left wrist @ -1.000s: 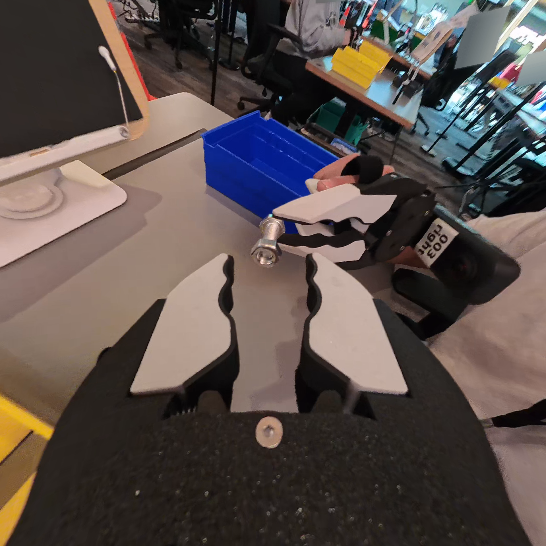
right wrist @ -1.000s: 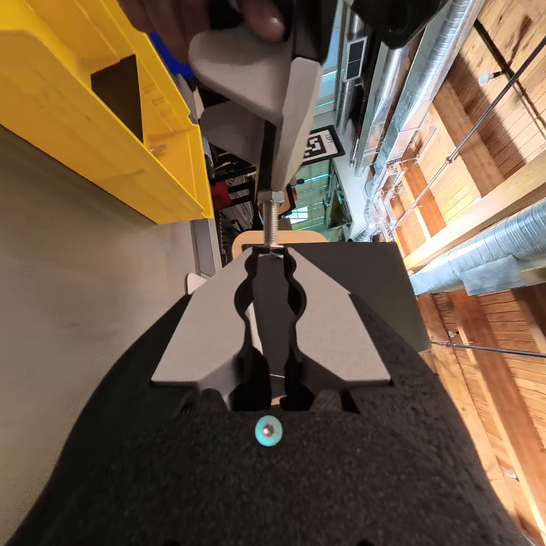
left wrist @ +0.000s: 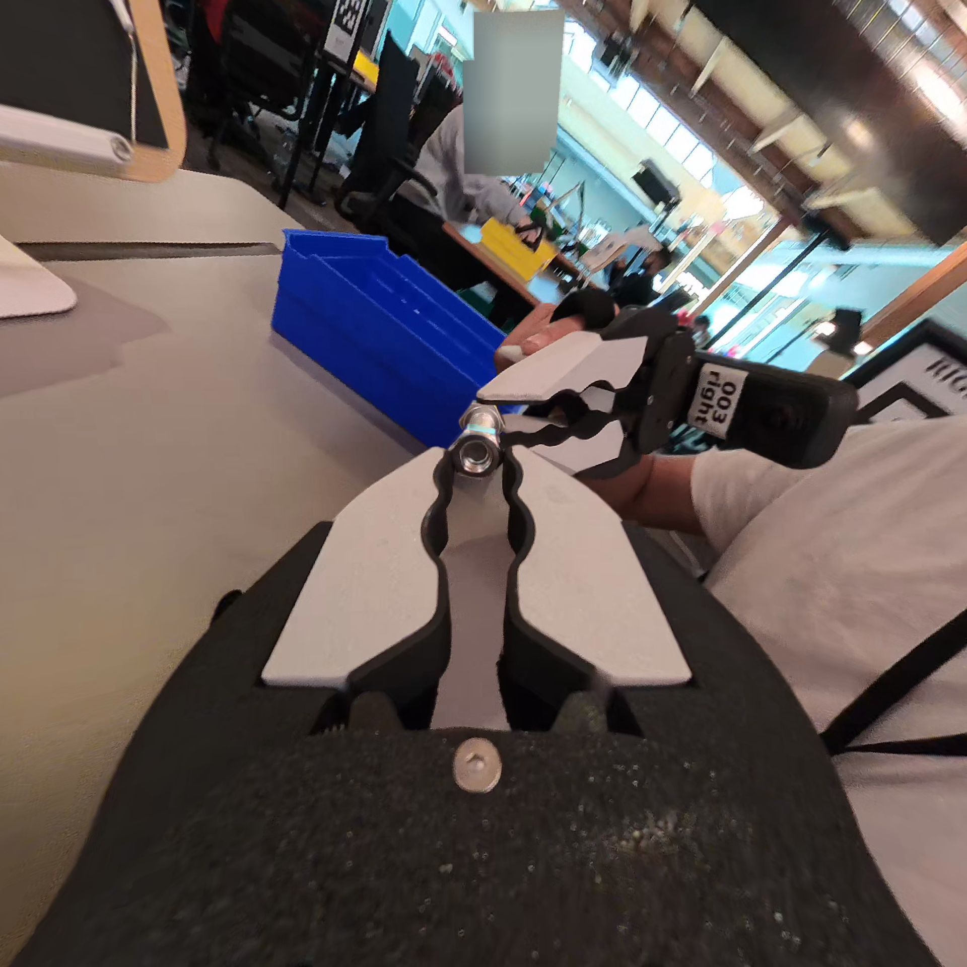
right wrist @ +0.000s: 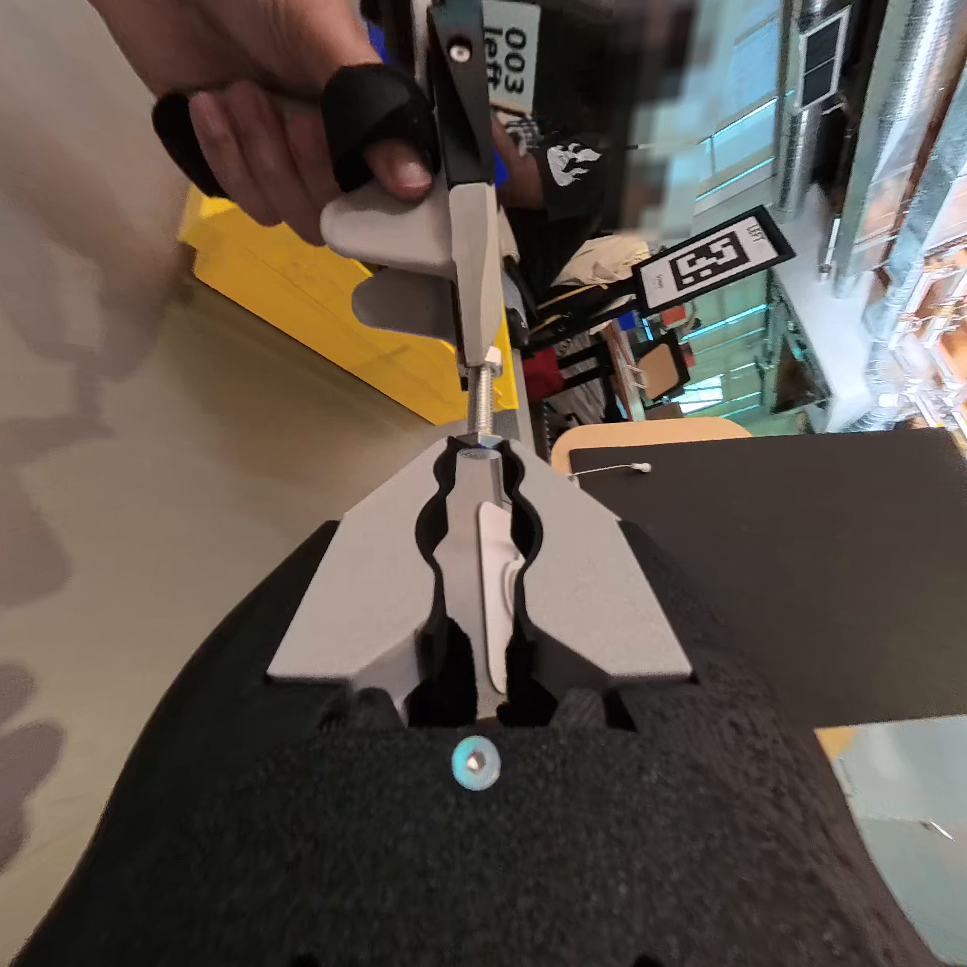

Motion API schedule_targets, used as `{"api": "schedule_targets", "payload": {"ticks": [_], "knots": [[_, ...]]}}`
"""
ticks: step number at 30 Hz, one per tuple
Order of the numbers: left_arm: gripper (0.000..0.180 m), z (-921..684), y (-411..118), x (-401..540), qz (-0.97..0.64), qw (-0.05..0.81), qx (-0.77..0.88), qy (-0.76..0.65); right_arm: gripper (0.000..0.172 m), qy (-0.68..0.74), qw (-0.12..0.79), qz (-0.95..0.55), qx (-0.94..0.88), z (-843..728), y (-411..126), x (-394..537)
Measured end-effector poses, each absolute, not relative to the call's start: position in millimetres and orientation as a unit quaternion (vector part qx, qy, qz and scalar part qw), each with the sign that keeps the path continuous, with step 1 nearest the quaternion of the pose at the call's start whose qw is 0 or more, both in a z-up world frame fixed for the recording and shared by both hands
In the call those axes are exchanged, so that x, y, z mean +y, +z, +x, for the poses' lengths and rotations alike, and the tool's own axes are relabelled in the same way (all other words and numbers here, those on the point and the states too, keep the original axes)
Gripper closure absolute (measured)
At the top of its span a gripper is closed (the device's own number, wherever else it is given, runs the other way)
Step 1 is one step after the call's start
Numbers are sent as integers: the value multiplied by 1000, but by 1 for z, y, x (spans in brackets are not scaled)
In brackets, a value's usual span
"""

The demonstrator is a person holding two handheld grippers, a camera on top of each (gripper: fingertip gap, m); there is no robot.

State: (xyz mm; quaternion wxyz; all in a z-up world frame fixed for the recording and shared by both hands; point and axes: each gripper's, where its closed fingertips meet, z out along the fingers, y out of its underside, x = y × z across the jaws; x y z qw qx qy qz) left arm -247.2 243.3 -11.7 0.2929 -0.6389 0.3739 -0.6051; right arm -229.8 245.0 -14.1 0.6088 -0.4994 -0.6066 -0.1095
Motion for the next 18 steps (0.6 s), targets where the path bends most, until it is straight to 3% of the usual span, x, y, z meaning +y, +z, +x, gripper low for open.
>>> {"api": "schedule_targets", "payload": {"ticks": [8,18], "knots": [[163,-246,-9,232,-606,243,304,-693,147,-45,609,-514,-603,-230,-13,233],[163,-250,-11,233,-600,205,232,-738,140,229,668,-545,-452,-227,-4,226]]}}
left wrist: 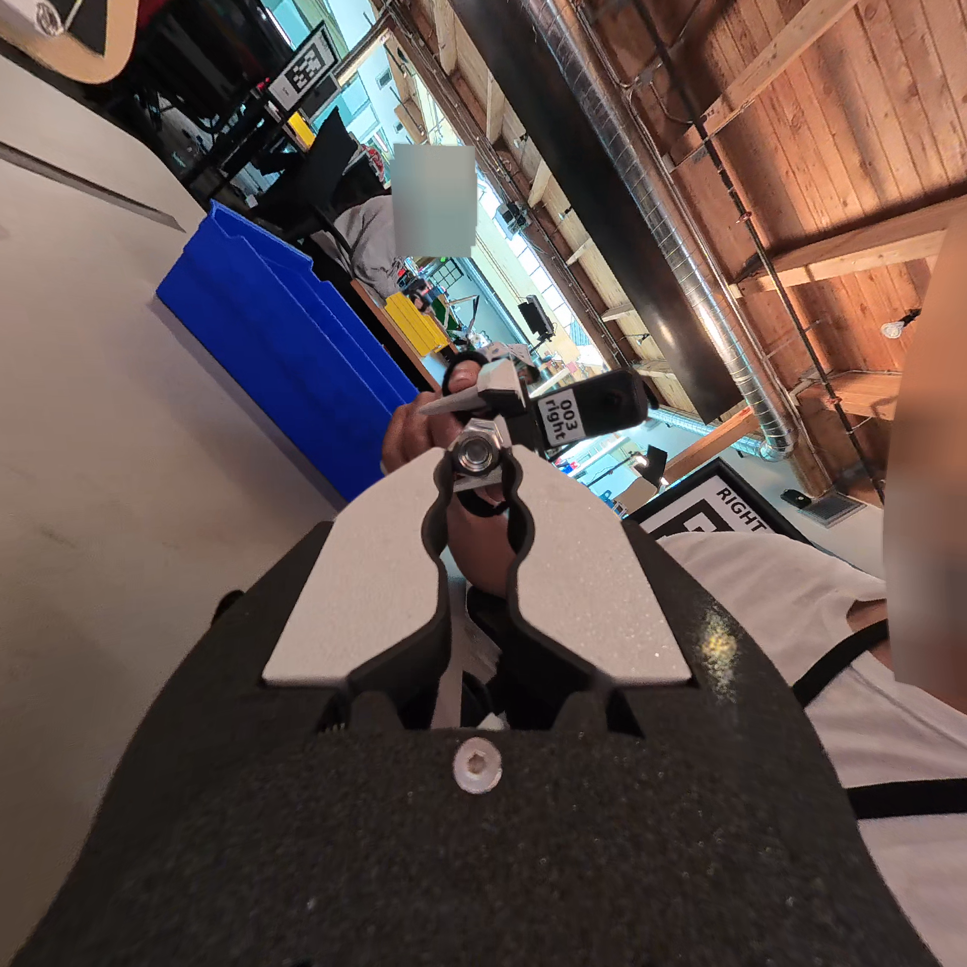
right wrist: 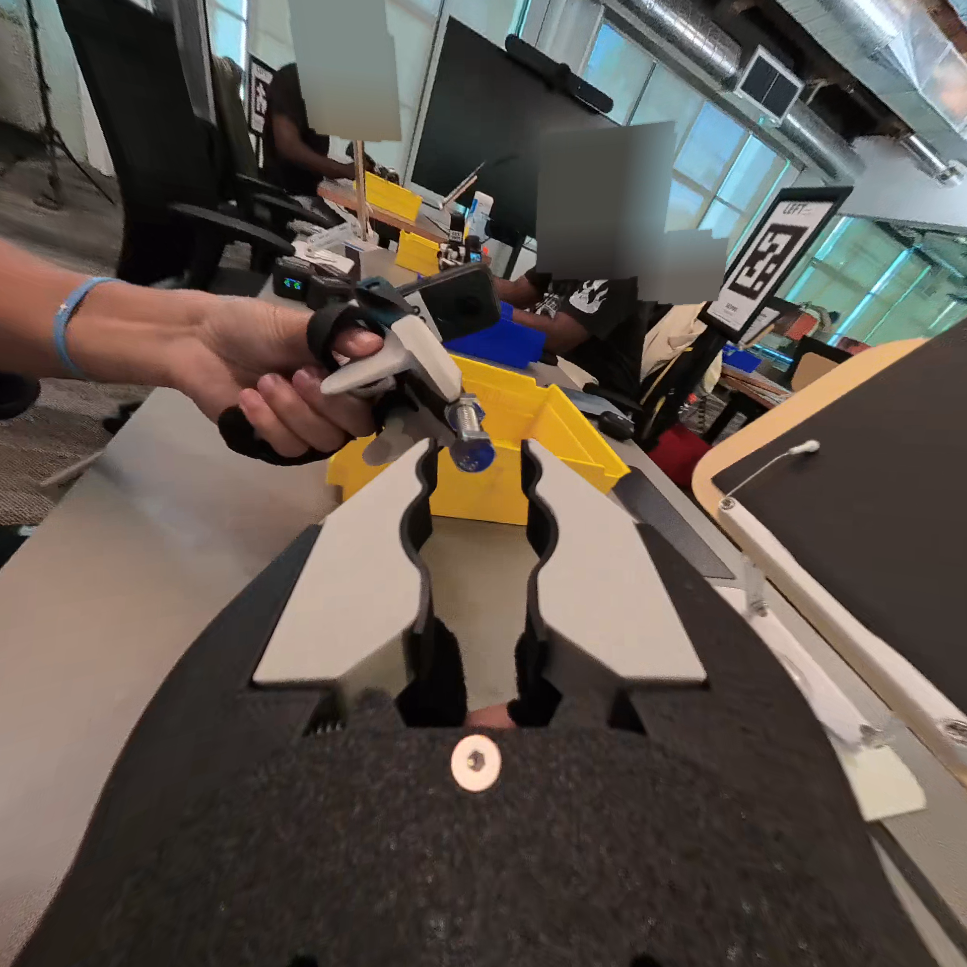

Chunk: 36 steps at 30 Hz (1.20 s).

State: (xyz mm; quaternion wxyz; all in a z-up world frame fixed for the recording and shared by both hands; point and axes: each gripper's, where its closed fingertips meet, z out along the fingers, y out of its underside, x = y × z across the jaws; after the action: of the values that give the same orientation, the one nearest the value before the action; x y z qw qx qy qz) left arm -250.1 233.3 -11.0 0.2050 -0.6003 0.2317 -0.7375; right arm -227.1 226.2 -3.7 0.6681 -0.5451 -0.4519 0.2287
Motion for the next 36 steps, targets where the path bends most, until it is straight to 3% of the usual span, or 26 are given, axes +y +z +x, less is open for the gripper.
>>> {"api": "schedule_targets", "payload": {"ticks": [3,14,18,23,29,31,33,36], "knots": [[163,-250,-13,230,-605,192,229,-738,141,261,662,-530,-461,-230,-6,221],[163,-246,-22,225,-611,155,212,-747,154,165,676,-501,-515,-234,-22,225],[164,-246,-23,223,-605,160,239,-743,155,225,648,-527,-501,-233,-23,223],[163,-243,-19,212,-581,280,420,-639,154,380,599,-551,-440,-229,-15,215],[162,-242,-18,209,-445,523,678,-264,154,528,523,-553,-378,-226,-10,205],[147,-243,-9,216,-440,576,661,-193,155,548,519,-543,-367,-224,-6,204],[147,-246,-2,219,-491,570,615,-237,155,554,528,-529,-365,-220,1,202],[139,-250,6,218,-599,474,482,-429,154,520,549,-530,-384,-218,1,201]]}}
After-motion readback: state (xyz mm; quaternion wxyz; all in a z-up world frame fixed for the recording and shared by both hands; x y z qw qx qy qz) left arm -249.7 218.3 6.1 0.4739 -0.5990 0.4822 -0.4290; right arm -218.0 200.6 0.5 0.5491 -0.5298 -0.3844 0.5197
